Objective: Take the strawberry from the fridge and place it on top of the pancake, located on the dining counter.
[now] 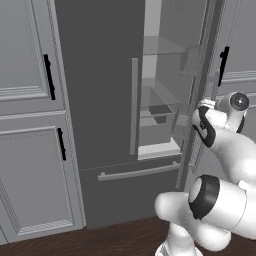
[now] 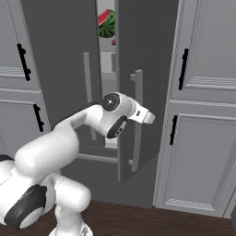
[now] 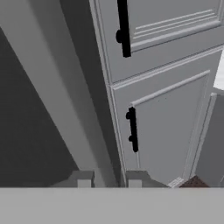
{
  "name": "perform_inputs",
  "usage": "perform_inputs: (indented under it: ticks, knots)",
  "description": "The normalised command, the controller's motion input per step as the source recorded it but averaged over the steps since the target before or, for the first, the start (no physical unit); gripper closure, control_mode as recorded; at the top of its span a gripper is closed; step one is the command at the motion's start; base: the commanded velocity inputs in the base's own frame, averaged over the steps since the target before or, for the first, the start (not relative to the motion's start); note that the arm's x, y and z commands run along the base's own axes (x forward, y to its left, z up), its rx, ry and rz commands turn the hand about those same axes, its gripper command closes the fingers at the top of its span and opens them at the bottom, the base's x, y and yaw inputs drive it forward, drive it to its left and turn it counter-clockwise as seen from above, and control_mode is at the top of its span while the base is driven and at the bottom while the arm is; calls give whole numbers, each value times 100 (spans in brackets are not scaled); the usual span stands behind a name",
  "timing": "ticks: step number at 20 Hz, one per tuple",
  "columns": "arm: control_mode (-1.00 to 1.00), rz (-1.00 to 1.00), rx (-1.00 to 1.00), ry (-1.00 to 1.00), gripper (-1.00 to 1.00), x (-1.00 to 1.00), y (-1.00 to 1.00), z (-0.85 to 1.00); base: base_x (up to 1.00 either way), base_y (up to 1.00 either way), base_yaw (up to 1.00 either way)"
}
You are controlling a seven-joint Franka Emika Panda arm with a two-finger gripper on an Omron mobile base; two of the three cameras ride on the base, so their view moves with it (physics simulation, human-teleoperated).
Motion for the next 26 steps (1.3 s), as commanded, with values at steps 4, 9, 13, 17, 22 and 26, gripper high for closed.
perform_inputs:
  ticks: [4,9,13,17,22,26]
  knots:
    - [-100,-13,0,-1,-100,-100,-58,31,0,0,0]
    - [-100,0,-38,-2,-100,-75,93,37,0,0,0]
    - [-100,2,-44,16,-100,-7,100,43,0,0,0]
    - [-100,4,-19,37,-100,83,44,27,0,0,0]
    - [-100,10,-39,23,-100,98,35,4,0,0,0]
    - [-100,9,-61,39,-100,48,98,-7,0,0,0]
